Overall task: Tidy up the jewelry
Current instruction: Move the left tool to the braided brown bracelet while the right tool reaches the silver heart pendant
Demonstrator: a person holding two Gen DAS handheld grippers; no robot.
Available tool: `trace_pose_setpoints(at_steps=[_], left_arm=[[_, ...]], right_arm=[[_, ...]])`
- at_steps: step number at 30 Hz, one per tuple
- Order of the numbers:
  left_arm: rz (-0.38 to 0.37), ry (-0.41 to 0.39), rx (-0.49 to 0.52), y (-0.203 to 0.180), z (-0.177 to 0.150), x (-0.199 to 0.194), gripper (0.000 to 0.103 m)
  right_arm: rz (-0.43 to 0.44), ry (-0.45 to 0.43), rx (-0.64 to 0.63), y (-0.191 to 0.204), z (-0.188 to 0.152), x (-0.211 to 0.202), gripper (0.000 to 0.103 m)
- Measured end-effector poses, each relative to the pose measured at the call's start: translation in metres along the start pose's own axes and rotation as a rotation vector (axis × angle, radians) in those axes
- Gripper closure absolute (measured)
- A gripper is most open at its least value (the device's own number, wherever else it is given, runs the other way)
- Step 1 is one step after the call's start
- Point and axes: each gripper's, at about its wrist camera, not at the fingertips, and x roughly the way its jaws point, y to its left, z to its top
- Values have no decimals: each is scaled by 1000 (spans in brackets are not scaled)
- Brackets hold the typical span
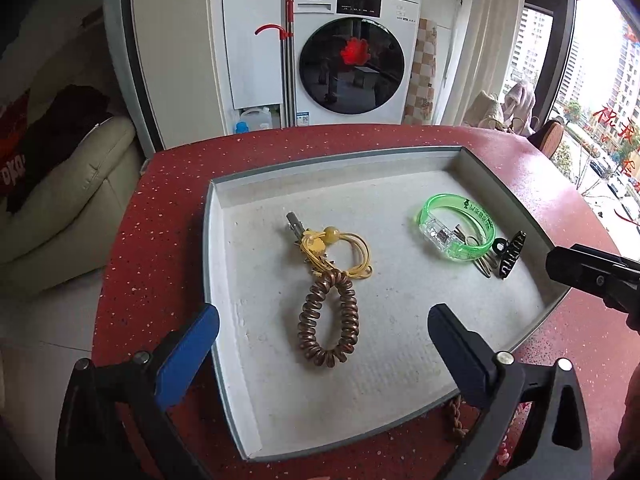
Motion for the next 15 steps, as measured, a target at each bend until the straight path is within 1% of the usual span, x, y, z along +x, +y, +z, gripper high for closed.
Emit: trace_pose_setpoints(at_steps=[3, 8, 13, 15], left_arm=[[-5, -8, 0, 0, -1, -12, 0], [6, -28, 4, -2, -9, -34, 0], [20, -53, 14, -7, -25, -59, 0], [10, -50, 15, -9, -32, -67, 0]], right_arm=[[5, -13, 12, -1, -4, -10, 21], [18, -23, 24, -1, -12, -26, 17], [13, -35, 12, -1, -28, -44, 15], [18, -37, 10, -3, -36, -51, 15]])
